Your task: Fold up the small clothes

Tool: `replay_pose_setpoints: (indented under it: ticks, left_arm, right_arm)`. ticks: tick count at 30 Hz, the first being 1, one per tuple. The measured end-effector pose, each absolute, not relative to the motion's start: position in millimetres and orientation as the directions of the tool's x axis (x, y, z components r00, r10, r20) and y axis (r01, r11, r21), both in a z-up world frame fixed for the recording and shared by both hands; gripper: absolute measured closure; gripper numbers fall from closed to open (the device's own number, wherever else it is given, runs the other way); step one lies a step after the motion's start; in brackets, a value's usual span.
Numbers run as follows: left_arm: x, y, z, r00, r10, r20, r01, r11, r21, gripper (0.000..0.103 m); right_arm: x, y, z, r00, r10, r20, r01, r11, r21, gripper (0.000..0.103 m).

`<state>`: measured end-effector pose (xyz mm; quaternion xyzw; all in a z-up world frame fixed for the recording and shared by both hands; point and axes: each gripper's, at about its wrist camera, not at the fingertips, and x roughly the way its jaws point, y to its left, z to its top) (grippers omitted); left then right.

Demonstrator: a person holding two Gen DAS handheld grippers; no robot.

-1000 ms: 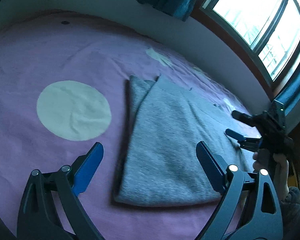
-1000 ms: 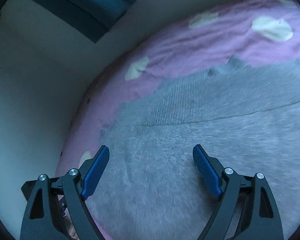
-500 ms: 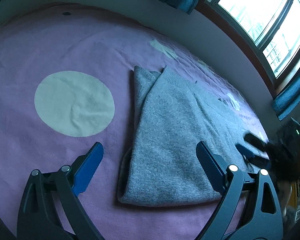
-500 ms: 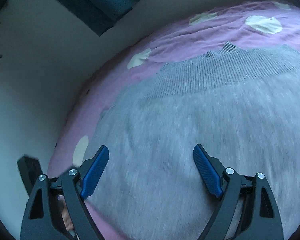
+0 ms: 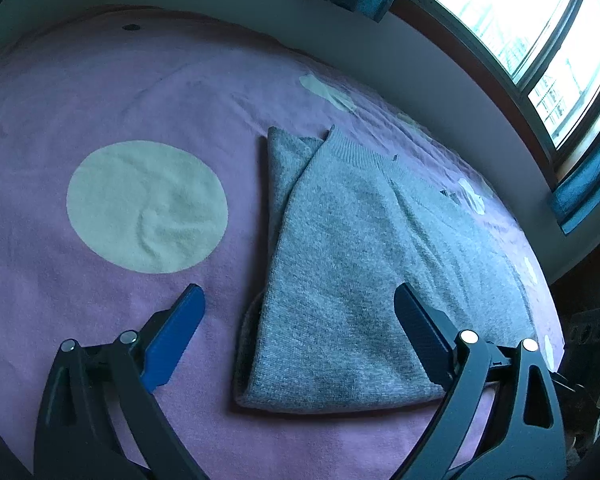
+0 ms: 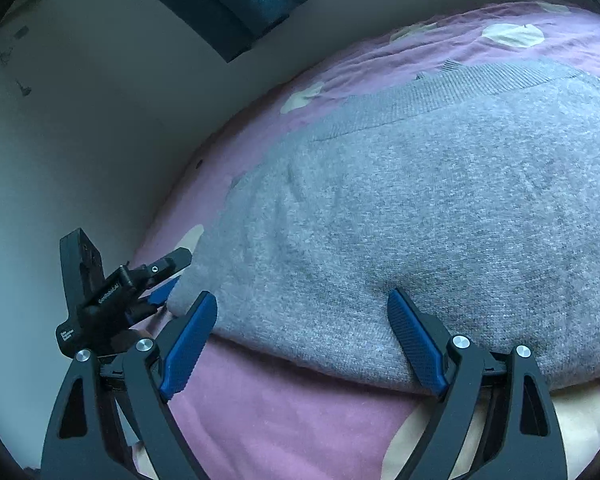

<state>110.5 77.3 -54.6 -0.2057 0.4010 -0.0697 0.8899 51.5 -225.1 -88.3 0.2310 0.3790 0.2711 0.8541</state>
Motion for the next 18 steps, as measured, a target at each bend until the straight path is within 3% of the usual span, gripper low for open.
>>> replay_pose_setpoints:
  ticks: [7, 18]
  left_arm:
    - [111.7, 78.5, -56.4, 0.663, -0.299, -0.686, -0.038, 0.902, -0.43, 0.006]
    - [141.8, 99.5, -56.2, 0.598, -0.439, -0.671, -0.043, 0.818, -0.573, 0.005]
  right_arm:
    - [49.0, -226.7, -90.3, 0.568, 0.636, -0.523, -0.293, 0.75, 0.593, 0.015]
    - [49.5, -223.9, -91.4, 0.569, 0.639, -0.518, -0.296, 0.747, 0.595, 0.014]
